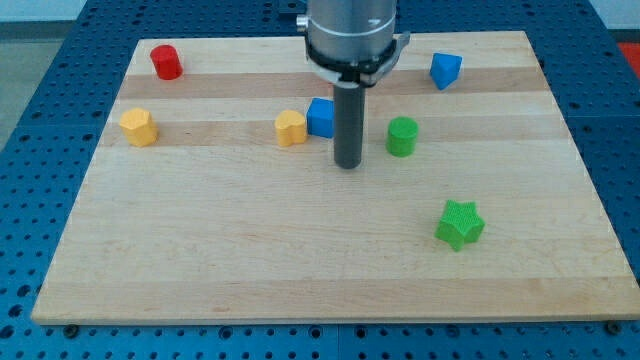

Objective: Move the heart towards the bottom center of the board

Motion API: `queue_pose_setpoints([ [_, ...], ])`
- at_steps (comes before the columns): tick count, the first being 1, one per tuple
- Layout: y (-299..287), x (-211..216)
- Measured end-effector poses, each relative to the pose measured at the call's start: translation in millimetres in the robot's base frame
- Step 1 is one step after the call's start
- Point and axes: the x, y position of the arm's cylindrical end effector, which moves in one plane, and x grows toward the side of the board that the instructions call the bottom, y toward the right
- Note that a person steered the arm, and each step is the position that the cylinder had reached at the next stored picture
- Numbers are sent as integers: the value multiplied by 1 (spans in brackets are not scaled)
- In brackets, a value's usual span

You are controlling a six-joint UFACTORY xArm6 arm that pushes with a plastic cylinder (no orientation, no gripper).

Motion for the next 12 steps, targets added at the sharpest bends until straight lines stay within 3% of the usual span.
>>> queue_pose_setpoints([
  [1,36,-41],
  [2,84,-49],
  [3,120,-23],
  [4,55,-50],
  [6,-68,-59],
  [7,-141,-38],
  [8,-133,12],
  [9,-128,35],
  [10,-154,-4],
  [11,-107,-3],
  [12,-102,48],
])
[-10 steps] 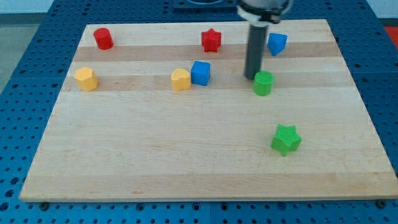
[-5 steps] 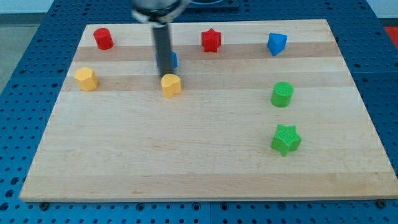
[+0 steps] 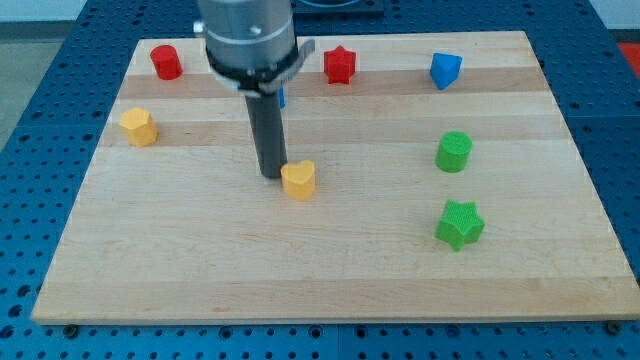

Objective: Move the heart towards the bottom center of the board

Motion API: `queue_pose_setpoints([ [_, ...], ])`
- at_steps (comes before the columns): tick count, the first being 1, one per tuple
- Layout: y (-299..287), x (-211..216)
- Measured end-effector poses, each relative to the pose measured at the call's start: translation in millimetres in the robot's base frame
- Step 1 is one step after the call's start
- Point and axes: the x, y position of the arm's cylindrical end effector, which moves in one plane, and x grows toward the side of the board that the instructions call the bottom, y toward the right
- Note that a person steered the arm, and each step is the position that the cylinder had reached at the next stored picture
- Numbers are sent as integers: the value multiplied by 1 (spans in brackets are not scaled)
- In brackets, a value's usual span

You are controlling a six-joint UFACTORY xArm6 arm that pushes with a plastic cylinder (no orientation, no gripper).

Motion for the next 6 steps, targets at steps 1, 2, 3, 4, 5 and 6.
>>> queue_pose_setpoints([
  [1,8,25],
  [2,-4,-22],
  [3,-4,-48],
  [4,-1,-53],
  [5,35,-53],
  [6,37,-48],
])
